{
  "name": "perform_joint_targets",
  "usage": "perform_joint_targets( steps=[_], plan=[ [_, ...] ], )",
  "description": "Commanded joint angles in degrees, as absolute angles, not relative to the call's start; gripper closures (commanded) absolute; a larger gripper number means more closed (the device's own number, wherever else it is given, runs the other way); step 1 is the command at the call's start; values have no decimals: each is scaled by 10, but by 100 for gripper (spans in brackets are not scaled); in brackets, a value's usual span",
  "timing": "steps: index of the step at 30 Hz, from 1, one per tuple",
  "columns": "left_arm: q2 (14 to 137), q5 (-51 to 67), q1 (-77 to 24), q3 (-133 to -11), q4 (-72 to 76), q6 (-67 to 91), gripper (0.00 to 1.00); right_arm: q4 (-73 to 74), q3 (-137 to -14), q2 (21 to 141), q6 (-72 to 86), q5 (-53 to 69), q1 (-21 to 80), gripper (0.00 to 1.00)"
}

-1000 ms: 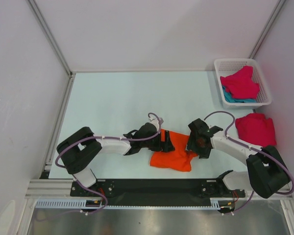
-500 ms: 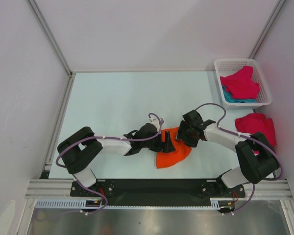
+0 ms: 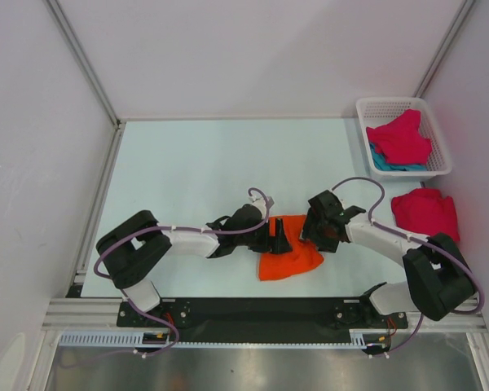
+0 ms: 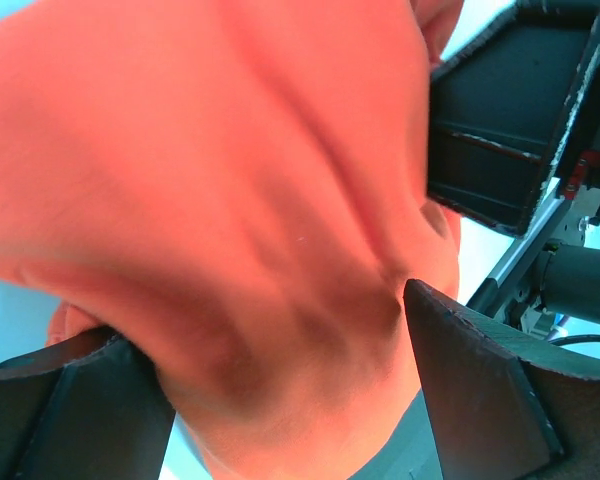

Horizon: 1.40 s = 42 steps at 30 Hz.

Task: Fold and stack the t-shirts
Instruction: Put the neatly folded tshirt into the corner of the board with the right arm

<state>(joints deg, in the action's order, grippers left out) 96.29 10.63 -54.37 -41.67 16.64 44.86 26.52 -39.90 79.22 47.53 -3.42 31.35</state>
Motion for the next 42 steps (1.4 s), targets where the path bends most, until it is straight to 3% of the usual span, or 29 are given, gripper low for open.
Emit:
perform_joint_targets(
  steps=[1, 21, 30, 42],
  plan=[
    [989, 113, -548, -407, 88, 435, 11, 345, -390, 759, 475, -67, 308, 30],
    [980, 107, -548, -414, 69, 425, 11, 368, -396, 691, 477, -69, 287, 29],
    [981, 107, -548, -422, 62, 422, 11, 410, -476, 693, 468, -87, 296, 29],
    [976, 105, -548, -413, 62, 422, 11, 359, -453, 765, 475, -62, 316, 27]
  ],
)
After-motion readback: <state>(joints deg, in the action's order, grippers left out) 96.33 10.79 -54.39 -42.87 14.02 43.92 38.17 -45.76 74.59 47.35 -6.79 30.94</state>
